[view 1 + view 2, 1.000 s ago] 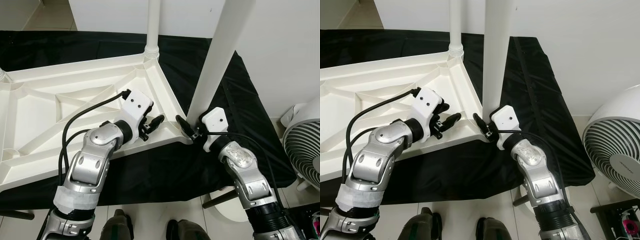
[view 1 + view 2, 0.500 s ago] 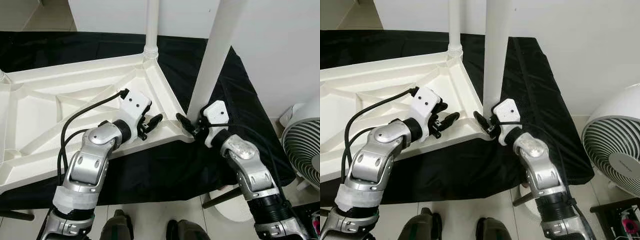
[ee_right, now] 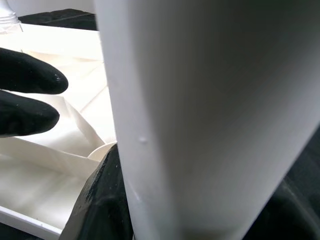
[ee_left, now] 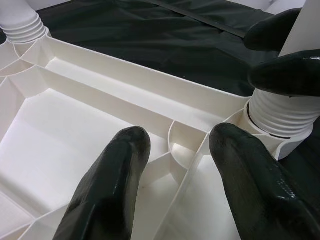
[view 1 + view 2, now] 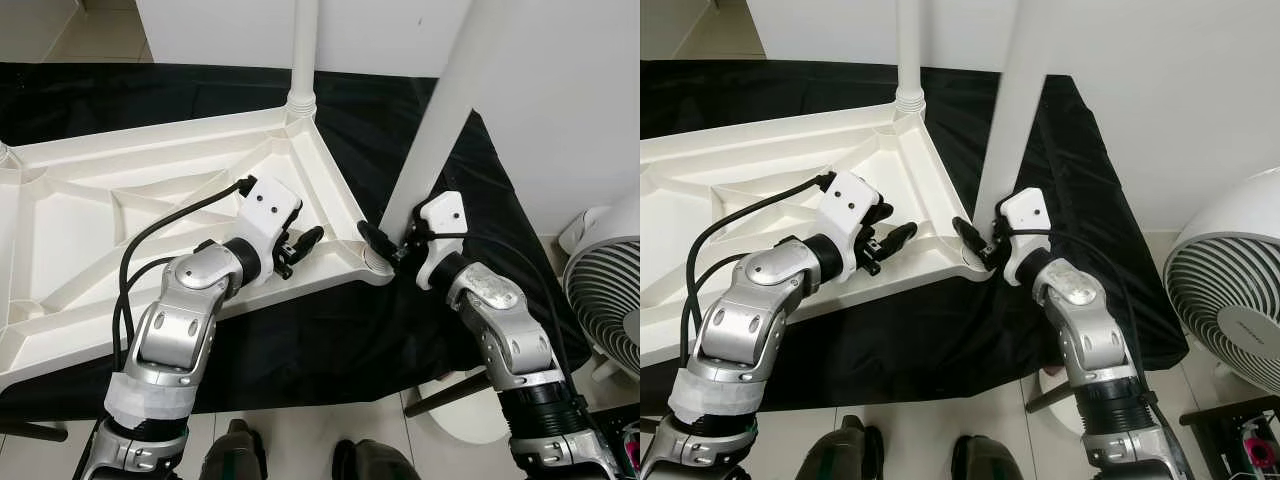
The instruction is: Building children table
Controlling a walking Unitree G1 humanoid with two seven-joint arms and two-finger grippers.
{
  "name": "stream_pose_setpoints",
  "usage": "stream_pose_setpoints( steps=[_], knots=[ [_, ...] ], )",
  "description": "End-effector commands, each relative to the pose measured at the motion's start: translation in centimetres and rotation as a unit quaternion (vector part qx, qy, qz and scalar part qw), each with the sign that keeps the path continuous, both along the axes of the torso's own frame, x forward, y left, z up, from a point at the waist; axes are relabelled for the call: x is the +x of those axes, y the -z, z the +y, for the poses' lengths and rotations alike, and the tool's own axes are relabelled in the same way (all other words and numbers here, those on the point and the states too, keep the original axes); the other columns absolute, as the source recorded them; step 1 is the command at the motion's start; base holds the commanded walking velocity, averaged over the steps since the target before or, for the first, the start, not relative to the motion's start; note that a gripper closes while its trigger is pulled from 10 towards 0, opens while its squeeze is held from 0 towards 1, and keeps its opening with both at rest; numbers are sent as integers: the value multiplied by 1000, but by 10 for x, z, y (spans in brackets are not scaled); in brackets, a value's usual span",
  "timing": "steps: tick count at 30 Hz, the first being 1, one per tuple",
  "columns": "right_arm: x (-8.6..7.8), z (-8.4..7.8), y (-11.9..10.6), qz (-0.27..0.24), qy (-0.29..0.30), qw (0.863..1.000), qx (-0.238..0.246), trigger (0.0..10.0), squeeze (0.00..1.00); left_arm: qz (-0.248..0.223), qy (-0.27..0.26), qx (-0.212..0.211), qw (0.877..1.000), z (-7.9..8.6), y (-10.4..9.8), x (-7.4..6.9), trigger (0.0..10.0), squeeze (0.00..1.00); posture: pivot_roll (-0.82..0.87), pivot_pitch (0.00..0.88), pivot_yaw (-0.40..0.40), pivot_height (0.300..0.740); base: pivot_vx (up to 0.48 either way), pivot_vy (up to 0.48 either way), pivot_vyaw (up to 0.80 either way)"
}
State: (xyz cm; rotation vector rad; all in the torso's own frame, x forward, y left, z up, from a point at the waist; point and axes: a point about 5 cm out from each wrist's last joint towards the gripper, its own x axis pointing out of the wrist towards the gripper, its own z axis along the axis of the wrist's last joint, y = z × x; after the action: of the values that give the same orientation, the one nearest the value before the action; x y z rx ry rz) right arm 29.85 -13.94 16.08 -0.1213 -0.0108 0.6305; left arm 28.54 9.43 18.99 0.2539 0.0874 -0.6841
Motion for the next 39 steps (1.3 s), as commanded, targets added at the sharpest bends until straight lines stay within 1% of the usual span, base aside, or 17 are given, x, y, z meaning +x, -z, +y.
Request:
stream_pose_setpoints(
  steps=[1,5,8,11,12,14,16,19,21,23,27,30,31,33,35,37,39],
  knots=[
    [-3,-9,34,87,24,996,-16,10000,0,-12,-50,-3,999,4,-2,2,10000,0,30,102,-33,740,0,0,0],
    [-2,-13,37,107,49,993,9,10000,0,-13,-50,-3,999,4,-2,2,10000,0,31,102,-35,740,0,0,0],
    [-1,-14,39,115,59,992,15,10000,0,-12,-51,-2,999,4,-2,2,10000,0,31,102,-36,740,0,0,0],
    [-1,-16,44,132,90,986,38,10000,0,-13,-52,-1,999,5,-2,1,10000,0,33,104,-38,740,0,0,0],
    [-1,-16,44,132,90,986,38,10000,0,-13,-52,-1,999,5,-2,1,10000,0,33,104,-38,740,0,0,0],
    [-1,-18,47,136,114,983,52,10000,0,-12,-52,-2,999,4,-2,1,10000,0,32,103,-37,740,0,0,0],
    [-2,-17,47,132,117,983,56,10000,0,-12,-51,-2,999,4,-2,1,10000,0,32,105,-37,740,0,0,0],
    [-3,-18,49,139,150,975,84,10000,0,-12,-52,-3,999,5,-2,0,10000,0,29,106,-36,740,0,0,0],
    [-3,-18,49,139,150,975,84,10000,0,-12,-52,-3,999,5,-2,0,10000,0,29,106,-36,740,0,0,0],
    [-3,-20,51,147,173,969,95,10000,0,-12,-52,-2,999,5,-2,0,10000,0,30,105,-36,740,0,0,0],
    [-6,-21,53,139,188,968,93,10000,0,-13,-52,-2,999,5,-2,1,10000,0,28,105,-35,740,0,0,0],
    [-13,-16,52,106,180,975,75,10000,0,-13,-53,-2,999,5,-2,1,10000,0,27,105,-33,740,0,0,0],
    [-13,-16,52,106,180,975,75,10000,0,-13,-53,-2,999,5,-2,1,10000,0,27,105,-33,740,0,0,0],
    [-16,-13,49,78,171,980,57,10000,0,-13,-53,-1,999,5,-2,1,10000,0,26,106,-32,740,0,0,0],
    [-19,-9,50,74,158,984,41,10000,0,-13,-53,-2,998,5,-3,1,10000,0,25,107,-32,740,0,0,0],
    [-19,-9,50,74,158,984,41,10000,0,-13,-53,-2,998,5,-3,1,10000,0,25,107,-32,740,0,0,0],
    [-22,-5,50,56,142,988,10,10000,0,-13,-54,-2,998,5,-3,1,10000,0,25,108,-32,740,0,0,0]
  ],
)
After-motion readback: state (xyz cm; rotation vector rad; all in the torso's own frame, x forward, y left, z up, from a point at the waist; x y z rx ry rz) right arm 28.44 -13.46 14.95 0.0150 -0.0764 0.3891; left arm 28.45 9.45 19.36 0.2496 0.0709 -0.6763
